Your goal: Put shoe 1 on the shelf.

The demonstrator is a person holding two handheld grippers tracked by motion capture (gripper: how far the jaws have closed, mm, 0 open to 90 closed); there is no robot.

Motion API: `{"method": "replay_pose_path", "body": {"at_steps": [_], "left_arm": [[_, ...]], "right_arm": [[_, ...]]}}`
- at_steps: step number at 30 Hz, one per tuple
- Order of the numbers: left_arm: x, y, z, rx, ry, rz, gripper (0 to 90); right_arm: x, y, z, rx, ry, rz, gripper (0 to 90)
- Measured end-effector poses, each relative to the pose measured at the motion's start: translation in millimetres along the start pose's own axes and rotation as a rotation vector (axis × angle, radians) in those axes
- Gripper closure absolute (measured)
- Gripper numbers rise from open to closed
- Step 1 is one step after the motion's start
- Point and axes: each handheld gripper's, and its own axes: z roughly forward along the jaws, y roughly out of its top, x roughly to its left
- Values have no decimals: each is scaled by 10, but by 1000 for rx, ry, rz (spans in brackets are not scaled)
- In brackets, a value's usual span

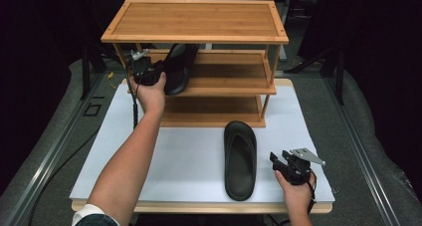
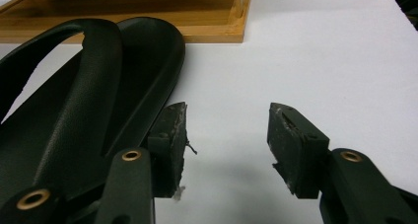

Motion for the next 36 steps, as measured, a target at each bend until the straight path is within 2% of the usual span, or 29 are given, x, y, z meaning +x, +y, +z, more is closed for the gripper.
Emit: {"method": "replay_pose_path", "body": {"at_steps": [2,3,6,10,13,16,18,21,22,23,24,29,36], "left_arm": [[-24,-3,5,-12,-43,-5,771],[-36,-3,0,-12,-37,2,766],[-27,-16,-19,-17,-58,-15,756],[15,-16,-48,-20,-74,-28,691],[18,-28,-83,-16,-91,-8,626],[-14,-53,-150,-21,-106,48,594],[-32,-69,-200,-31,-113,64,567],[-54,-84,-288,-44,-122,83,554],[-64,-81,-318,-45,-129,86,558],[-74,-75,-351,-47,-137,97,559],[-77,-69,-373,-49,-140,107,558],[-68,-70,-502,-62,-163,122,552],[18,-235,-695,-52,-199,129,560]], "right_arm": [[0,3,-1,0,-8,-6,492],[0,3,-1,0,-7,-6,492],[3,6,-3,-2,-7,-8,491],[9,9,-2,-4,-5,-14,483],[18,20,-21,-15,-25,-19,466],[25,25,-56,-15,-28,-25,460],[31,28,-67,-22,-24,-29,455],[60,29,-58,-17,-11,-40,452],[82,30,-55,-11,-34,-46,450],[91,31,-46,-10,-12,-52,446],[106,32,-40,-9,-12,-55,442],[148,37,-38,-16,-1,-64,436],[194,39,-44,-15,29,-74,446]]}}
